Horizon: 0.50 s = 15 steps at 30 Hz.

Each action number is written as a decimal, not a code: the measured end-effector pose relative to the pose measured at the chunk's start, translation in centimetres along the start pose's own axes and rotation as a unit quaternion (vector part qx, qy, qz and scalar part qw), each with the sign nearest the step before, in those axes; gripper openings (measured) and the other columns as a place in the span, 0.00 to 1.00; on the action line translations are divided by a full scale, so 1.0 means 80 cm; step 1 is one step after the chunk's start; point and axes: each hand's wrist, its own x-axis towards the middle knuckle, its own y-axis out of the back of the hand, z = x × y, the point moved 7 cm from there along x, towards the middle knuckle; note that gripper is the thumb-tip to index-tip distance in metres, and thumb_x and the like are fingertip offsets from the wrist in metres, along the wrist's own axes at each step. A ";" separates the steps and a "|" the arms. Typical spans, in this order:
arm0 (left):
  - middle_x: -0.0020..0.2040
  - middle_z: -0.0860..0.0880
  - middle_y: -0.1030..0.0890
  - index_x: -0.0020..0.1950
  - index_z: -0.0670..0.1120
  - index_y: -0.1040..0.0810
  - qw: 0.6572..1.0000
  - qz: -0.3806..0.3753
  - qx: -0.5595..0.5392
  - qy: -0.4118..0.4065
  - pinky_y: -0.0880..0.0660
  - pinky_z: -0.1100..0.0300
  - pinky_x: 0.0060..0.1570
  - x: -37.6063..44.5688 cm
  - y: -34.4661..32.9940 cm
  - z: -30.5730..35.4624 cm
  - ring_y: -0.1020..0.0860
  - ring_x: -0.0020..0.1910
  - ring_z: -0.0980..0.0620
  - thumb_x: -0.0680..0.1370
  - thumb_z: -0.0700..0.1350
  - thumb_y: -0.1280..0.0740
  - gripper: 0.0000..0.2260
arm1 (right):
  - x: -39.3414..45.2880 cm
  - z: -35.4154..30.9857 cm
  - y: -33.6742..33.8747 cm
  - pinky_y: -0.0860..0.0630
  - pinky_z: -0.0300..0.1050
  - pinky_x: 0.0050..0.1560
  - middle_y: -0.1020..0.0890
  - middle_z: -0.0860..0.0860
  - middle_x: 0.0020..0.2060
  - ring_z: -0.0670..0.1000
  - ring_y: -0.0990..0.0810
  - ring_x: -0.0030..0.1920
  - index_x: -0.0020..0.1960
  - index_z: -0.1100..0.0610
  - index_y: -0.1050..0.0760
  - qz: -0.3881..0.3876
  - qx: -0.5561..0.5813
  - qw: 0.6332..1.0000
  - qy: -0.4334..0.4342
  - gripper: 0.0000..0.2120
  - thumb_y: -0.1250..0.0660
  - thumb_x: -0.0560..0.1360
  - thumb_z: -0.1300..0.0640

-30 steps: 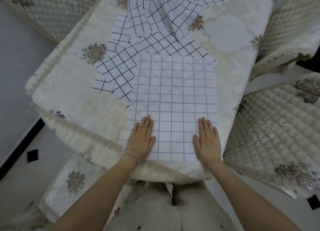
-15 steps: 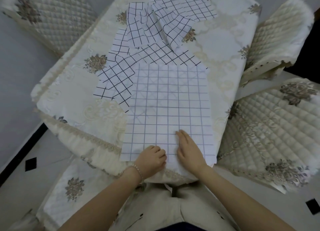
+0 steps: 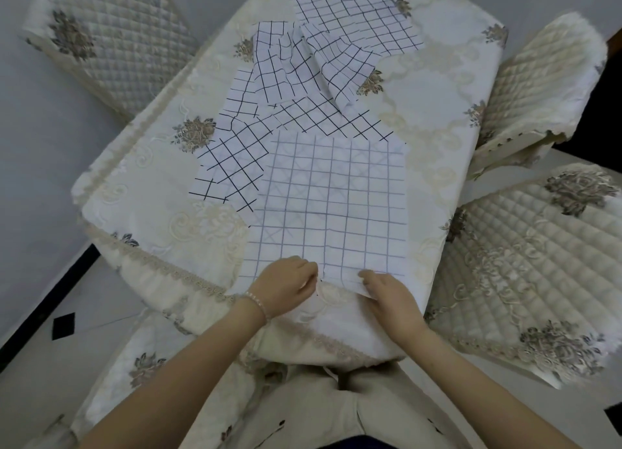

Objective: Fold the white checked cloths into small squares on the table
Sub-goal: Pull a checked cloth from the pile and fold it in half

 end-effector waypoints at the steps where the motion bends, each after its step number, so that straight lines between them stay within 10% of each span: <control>1: 0.36 0.50 0.22 0.46 0.45 0.26 1.000 -0.018 -0.005 0.002 0.33 0.60 0.33 0.001 0.006 -0.006 0.25 0.34 0.49 0.76 0.47 0.41 0.07 | 0.001 0.010 0.013 0.27 0.50 0.41 0.19 0.54 0.43 0.58 0.22 0.46 0.55 0.58 0.25 0.021 0.003 1.000 -0.021 0.11 0.35 0.74 0.65; 5: 0.52 0.49 0.19 0.63 0.48 0.27 0.991 -0.091 0.029 0.096 0.32 0.59 0.48 -0.001 0.013 -0.049 0.22 0.50 0.48 0.77 0.45 0.37 0.14 | 0.012 0.033 0.068 0.26 0.48 0.42 0.17 0.51 0.41 0.53 0.21 0.43 0.49 0.60 0.21 0.084 0.068 0.991 -0.084 0.04 0.34 0.77 0.62; 10: 0.47 0.49 0.20 0.52 0.49 0.21 0.962 -0.013 -0.114 0.248 0.30 0.60 0.44 -0.015 0.057 -0.111 0.22 0.50 0.48 0.73 0.43 0.30 0.09 | 0.018 0.079 0.099 0.31 0.43 0.36 0.19 0.56 0.35 0.52 0.22 0.37 0.42 0.62 0.25 0.089 0.172 0.967 -0.166 0.09 0.33 0.77 0.56; 15: 0.53 0.46 0.18 0.56 0.50 0.21 0.822 0.120 -0.431 0.353 0.25 0.58 0.54 -0.025 0.081 -0.148 0.21 0.52 0.52 0.65 0.47 0.22 0.21 | 0.021 0.098 0.125 0.21 0.41 0.41 0.15 0.52 0.39 0.47 0.17 0.40 0.46 0.60 0.18 0.165 0.384 0.880 -0.227 0.04 0.30 0.76 0.59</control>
